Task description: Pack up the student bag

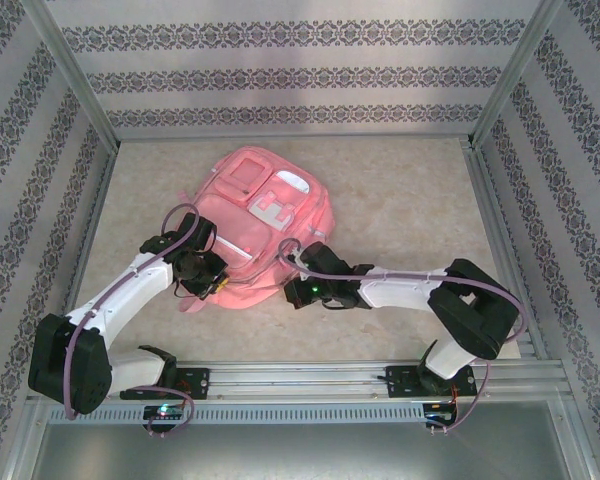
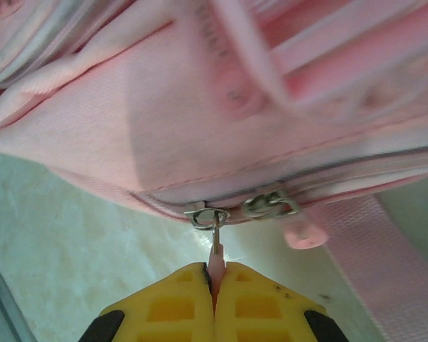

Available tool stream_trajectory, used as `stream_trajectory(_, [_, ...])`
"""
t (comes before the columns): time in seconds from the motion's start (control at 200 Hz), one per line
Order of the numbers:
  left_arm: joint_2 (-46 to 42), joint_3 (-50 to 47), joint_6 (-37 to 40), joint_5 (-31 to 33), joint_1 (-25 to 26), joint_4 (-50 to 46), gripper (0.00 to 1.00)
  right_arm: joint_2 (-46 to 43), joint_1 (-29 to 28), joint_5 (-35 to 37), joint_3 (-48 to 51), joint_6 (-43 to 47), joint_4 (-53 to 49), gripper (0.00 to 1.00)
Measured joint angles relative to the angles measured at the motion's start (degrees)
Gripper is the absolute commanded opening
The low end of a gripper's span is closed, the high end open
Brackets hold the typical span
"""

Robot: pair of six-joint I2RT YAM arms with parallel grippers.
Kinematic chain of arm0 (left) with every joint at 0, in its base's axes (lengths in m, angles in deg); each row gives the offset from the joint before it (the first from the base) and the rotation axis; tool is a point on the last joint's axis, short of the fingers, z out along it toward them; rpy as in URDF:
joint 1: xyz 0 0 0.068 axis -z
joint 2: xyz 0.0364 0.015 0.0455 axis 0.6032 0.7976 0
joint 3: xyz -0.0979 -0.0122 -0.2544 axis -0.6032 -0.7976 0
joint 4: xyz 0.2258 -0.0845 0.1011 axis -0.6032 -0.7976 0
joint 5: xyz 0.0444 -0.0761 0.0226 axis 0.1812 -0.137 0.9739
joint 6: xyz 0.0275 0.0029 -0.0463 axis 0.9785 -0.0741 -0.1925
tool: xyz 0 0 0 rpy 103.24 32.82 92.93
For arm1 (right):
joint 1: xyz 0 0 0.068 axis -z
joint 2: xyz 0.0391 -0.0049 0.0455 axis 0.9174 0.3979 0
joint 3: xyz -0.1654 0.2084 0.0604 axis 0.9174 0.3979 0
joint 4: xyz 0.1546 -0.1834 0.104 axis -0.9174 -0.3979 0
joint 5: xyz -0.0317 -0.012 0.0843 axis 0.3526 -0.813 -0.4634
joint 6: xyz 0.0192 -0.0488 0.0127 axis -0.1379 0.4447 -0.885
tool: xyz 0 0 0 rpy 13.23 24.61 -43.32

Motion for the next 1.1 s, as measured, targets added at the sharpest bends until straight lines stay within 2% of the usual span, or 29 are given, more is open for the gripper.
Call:
stream_trajectory(0.21, [0.0, -0.1, 0.5, -0.2, 0.0, 0.2, 0.1, -1.0, 3.6, -0.2, 0.0, -0.3, -0.9, 0.0])
stream_trajectory(0.51, [1.8, -0.1, 1.5, -3.1, 0.2, 2.4, 0.1, -2.2, 8.6, -1.4, 1.3, -5.5, -0.9, 0.0])
stream_trajectory(0.774, [6.4, 1.3, 2.8, -6.5, 4.6, 6.4, 0.1, -5.2, 14.8, -3.1, 3.1, -8.5, -0.9, 0.0])
stream_trajectory(0.959, [7.8, 2.1, 3.2, -7.1, 5.5, 7.1, 0.1, -5.2, 16.8, -5.2, 3.1, -9.0, -0.9, 0.0])
stream_trajectory(1.039, [8.4, 2.8, 3.7, -7.0, 6.2, 7.0, 0.13, -5.1, 17.4, -5.9, 3.1, -9.0, -0.9, 0.0])
stream_trajectory(1.099, [9.3, 4.1, 4.6, -6.8, 7.5, 6.7, 0.2, -5.1, 18.2, -5.9, 3.1, -9.1, -1.3, 0.0])
